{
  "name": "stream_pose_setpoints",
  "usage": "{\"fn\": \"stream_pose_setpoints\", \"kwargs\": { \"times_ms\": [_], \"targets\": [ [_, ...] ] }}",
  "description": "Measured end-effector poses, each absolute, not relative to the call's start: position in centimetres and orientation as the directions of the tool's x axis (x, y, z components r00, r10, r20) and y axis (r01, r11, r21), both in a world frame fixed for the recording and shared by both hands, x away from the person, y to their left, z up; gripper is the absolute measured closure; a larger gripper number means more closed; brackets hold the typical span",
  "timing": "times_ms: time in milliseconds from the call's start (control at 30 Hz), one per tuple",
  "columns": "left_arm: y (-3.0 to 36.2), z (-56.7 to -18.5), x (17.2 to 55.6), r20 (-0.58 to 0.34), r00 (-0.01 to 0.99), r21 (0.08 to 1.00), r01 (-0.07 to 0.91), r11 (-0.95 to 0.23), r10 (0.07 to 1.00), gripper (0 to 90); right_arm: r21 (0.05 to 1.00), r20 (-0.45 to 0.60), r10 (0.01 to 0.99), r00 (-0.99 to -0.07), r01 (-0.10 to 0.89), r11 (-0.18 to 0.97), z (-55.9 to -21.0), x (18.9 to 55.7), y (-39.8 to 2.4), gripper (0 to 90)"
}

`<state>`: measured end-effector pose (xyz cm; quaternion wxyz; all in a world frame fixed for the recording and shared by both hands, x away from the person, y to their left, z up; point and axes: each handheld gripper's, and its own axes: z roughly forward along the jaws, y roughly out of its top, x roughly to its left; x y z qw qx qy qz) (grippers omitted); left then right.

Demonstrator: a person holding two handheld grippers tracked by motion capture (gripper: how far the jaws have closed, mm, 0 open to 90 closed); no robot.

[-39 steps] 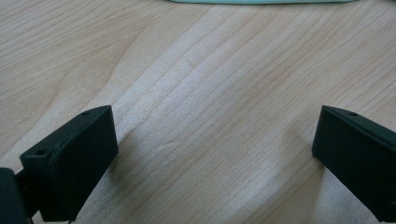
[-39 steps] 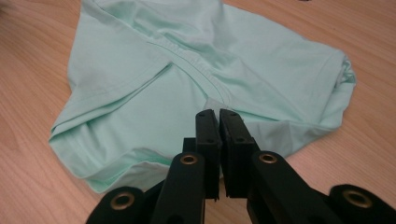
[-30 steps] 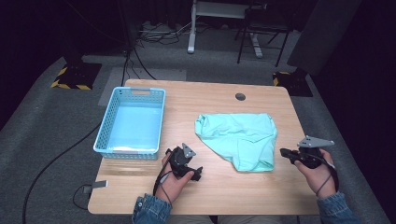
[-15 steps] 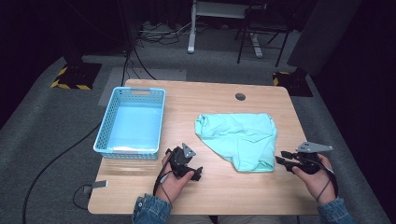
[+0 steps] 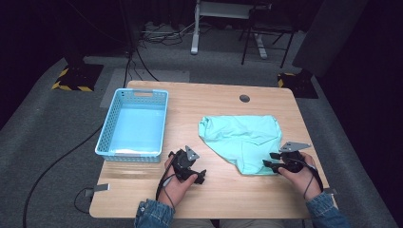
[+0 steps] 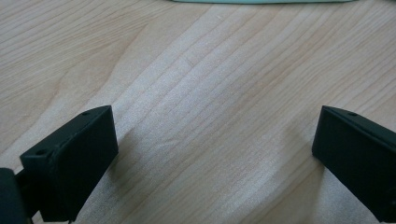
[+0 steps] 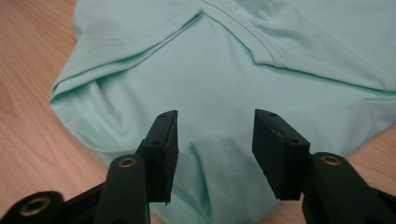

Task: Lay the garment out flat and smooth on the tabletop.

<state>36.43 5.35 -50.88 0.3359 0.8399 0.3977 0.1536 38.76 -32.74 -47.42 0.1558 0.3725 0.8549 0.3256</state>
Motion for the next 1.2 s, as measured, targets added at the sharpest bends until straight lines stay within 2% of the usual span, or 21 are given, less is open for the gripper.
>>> {"fn": "stream_pose_setpoints", "kwargs": {
  "times_ms": [167, 233, 367, 433, 867, 900, 933, 1000, 1100, 1200],
  "targets": [
    [5.4, -50.9, 36.4, -0.007, 0.636, 0.686, 0.565, -0.459, 0.772, 0.0, 0.649, -0.009, 0.747, -0.665, 0.564, 0.51, -48.5, 39.6, -32.6, 52.0],
    [5.4, -50.9, 36.4, -0.007, 0.636, 0.686, 0.565, -0.459, 0.772, 0.1, 0.643, -0.009, 0.749, -0.662, 0.57, 0.512, -48.8, 39.7, -32.6, 57.8],
    [5.4, -50.9, 36.4, -0.007, 0.636, 0.685, 0.565, -0.459, 0.772, 0.1, 0.629, -0.022, 0.755, -0.655, 0.578, 0.52, -48.5, 39.5, -33.1, 80.0],
    [5.4, -50.9, 36.4, -0.007, 0.635, 0.685, 0.566, -0.459, 0.772, 0.0, 0.635, -0.031, 0.757, -0.653, 0.572, 0.519, -48.3, 39.4, -33.4, 84.3],
    [5.4, -50.9, 36.4, -0.007, 0.636, 0.685, 0.565, -0.459, 0.772, 0.0, 0.707, -0.022, 0.834, -0.552, 0.581, 0.403, -46.0, 36.6, -38.5, 85.2],
    [5.4, -50.9, 36.4, -0.007, 0.636, 0.685, 0.565, -0.459, 0.772, 0.0, 0.706, -0.005, 0.842, -0.539, 0.594, 0.384, -46.2, 36.2, -39.1, 83.9],
    [5.4, -50.9, 36.4, -0.007, 0.636, 0.685, 0.565, -0.459, 0.772, 0.0, 0.709, 0.014, 0.851, -0.525, 0.605, 0.361, -46.4, 35.8, -39.6, 78.7],
    [5.4, -50.9, 36.4, -0.007, 0.636, 0.686, 0.565, -0.459, 0.772, 0.0, 0.732, 0.054, 0.874, -0.483, 0.615, 0.294, -46.6, 35.2, -40.4, 54.9],
    [5.4, -50.9, 36.4, -0.007, 0.636, 0.686, 0.565, -0.459, 0.772, 0.0, 0.743, 0.03, 0.886, -0.463, 0.603, 0.29, -46.3, 34.9, -41.0, 46.8],
    [5.4, -50.9, 36.4, -0.007, 0.636, 0.686, 0.565, -0.459, 0.772, 0.0, 0.747, 0.005, 0.881, -0.473, 0.588, 0.311, -46.0, 35.3, -40.6, 44.3]
  ]
}}
